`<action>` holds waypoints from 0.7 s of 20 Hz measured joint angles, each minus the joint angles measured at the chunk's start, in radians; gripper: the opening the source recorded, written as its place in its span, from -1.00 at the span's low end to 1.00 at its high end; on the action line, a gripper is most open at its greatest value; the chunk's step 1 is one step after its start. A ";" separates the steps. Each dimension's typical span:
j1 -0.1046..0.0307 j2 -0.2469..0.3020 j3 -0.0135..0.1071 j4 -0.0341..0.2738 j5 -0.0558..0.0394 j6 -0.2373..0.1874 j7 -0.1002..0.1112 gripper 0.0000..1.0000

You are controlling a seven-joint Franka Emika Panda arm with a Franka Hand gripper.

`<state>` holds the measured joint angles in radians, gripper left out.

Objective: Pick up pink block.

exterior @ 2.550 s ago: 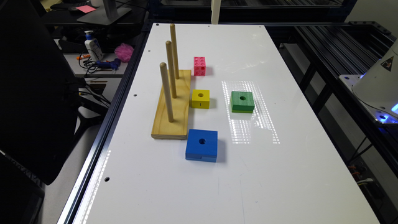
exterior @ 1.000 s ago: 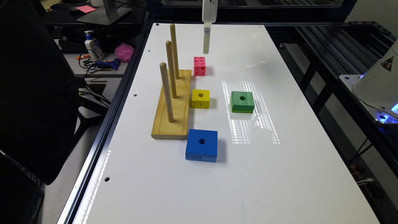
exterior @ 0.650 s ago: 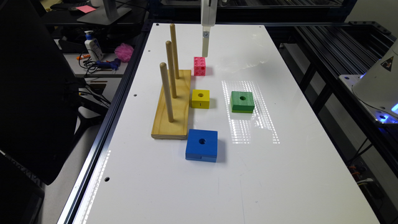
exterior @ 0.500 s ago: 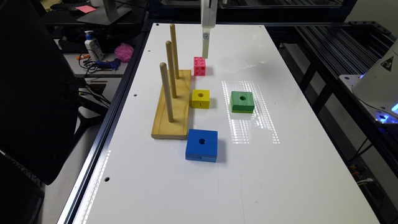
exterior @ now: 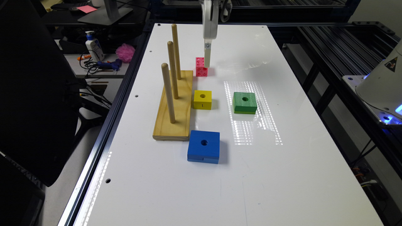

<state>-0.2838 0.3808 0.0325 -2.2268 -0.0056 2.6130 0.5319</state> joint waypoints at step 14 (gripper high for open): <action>0.001 0.072 0.019 0.038 0.0000 0.071 0.009 1.00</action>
<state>-0.2829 0.4526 0.0513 -2.1885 -0.0056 2.6838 0.5404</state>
